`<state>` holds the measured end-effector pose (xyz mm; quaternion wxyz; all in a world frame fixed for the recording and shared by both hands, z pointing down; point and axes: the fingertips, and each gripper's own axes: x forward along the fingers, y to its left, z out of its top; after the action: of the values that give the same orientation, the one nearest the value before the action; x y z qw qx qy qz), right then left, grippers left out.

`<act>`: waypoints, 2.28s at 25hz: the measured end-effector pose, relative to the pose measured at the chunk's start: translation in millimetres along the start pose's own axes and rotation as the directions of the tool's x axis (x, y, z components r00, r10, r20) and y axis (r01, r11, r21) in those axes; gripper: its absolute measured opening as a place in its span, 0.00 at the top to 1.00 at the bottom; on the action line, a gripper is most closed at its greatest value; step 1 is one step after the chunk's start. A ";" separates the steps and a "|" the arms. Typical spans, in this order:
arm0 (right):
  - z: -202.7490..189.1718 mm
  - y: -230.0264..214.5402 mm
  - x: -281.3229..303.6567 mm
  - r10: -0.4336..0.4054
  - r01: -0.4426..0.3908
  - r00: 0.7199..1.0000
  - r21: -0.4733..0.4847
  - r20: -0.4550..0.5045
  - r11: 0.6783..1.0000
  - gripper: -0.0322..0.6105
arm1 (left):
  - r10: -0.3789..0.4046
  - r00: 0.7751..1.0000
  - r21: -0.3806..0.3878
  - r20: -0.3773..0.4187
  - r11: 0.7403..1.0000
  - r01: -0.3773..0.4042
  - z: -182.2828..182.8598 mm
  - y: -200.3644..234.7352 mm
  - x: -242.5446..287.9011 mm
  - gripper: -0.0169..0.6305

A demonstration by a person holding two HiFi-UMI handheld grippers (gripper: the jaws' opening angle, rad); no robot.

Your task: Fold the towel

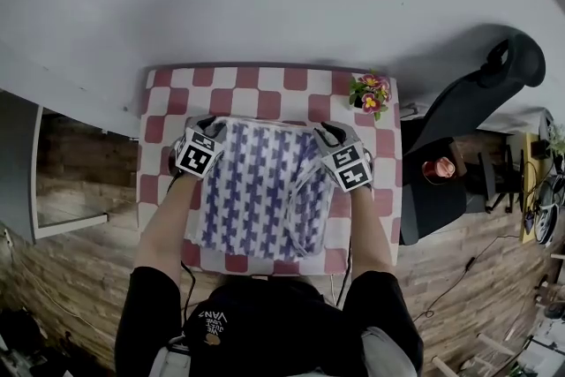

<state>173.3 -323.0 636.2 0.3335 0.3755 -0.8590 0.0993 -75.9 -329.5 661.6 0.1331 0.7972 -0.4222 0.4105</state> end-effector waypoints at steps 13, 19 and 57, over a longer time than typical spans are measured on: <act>-21.3 74.1 -119.0 0.082 -0.131 0.973 0.228 0.214 0.965 0.69 | -0.075 0.957 -0.264 0.281 0.952 0.152 -31.9 -10.6 -121.3 0.68; -72.1 171.2 -162.0 0.184 -0.218 0.971 0.244 0.155 0.945 0.68 | -0.279 0.928 -0.257 0.247 0.905 0.340 -121.5 -91.9 -177.1 0.65; -136.7 136.8 -195.6 -0.029 -0.209 0.970 0.886 0.243 0.413 0.91 | -0.517 0.831 -0.265 0.206 0.788 0.556 -111.9 -124.6 -169.9 0.92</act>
<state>241.0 -56.7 624.0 -0.0249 0.4572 -0.7194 0.5224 -91.1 -95.4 618.3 0.3429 0.8762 -0.2451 0.2338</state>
